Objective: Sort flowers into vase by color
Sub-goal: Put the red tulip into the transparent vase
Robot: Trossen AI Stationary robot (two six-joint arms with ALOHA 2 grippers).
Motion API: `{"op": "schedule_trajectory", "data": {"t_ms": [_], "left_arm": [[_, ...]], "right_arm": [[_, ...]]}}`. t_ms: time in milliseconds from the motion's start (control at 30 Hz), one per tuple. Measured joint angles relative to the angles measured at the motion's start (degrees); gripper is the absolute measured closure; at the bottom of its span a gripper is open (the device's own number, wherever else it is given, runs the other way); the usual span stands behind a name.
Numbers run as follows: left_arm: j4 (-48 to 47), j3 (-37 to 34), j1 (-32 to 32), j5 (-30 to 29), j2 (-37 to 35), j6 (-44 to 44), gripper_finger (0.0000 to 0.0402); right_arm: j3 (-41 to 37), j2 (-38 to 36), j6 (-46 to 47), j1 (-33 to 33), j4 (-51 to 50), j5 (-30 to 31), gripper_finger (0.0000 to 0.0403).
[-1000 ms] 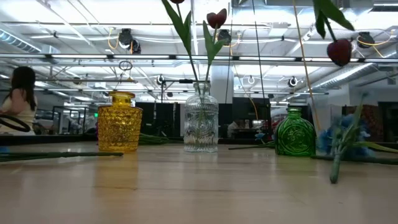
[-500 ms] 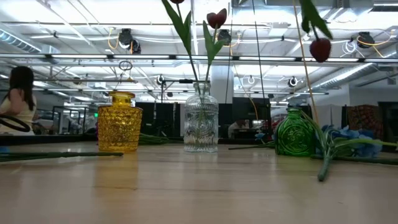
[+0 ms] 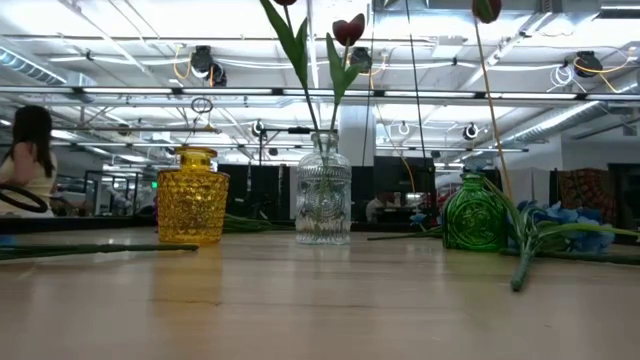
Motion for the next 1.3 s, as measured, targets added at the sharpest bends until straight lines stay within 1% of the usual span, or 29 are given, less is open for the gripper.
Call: {"op": "schedule_trajectory", "data": {"t_ms": [67,133,300,400,533,633,800,967,1100,1300], "left_arm": [[-4.8,3.2,0.0,0.2,2.1,-2.2,0.0194],[-7.5,5.8,0.0,0.4,4.6,-3.3,0.0194],[-8.6,11.1,0.3,0.3,10.1,-6.8,0.0194],[-11.8,13.7,1.5,-0.2,13.1,-9.8,0.0194],[-19.1,16.7,2.4,-5.3,15.4,-13.0,0.0194],[-23.7,17.5,2.8,-7.6,15.9,-16.3,0.0194],[-24.8,17.7,3.3,-7.9,16.0,-18.1,0.0194],[-28.3,17.7,3.9,-7.8,16.0,-21.1,0.0194],[-29.4,17.7,4.7,-5.4,16.0,-22.7,0.0194],[-28.8,17.7,5.4,-1.4,16.0,-22.8,0.0197]], "right_arm": [[0.3,0.1,-0.9,0.0,-0.2,-0.1,0.0402],[0.4,0.1,-0.8,-0.2,0.0,0.0,0.0402],[0.4,0.9,-0.7,-1.0,1.5,-0.1,0.0402],[0.4,1.7,-0.8,-1.7,2.9,-0.1,0.0402],[0.4,1.7,-1.1,-2.4,3.4,-0.2,0.0402],[0.4,1.7,-1.2,-2.6,3.6,-0.2,0.0402],[0.4,1.7,-2.0,-3.2,4.0,-0.6,0.0402],[0.4,1.7,-3.1,-3.6,5.4,-0.7,0.0402],[0.4,1.7,-3.5,-3.7,6.5,-0.7,0.0402],[0.4,1.7,-3.7,-3.8,6.6,-0.9,0.0403]]}}
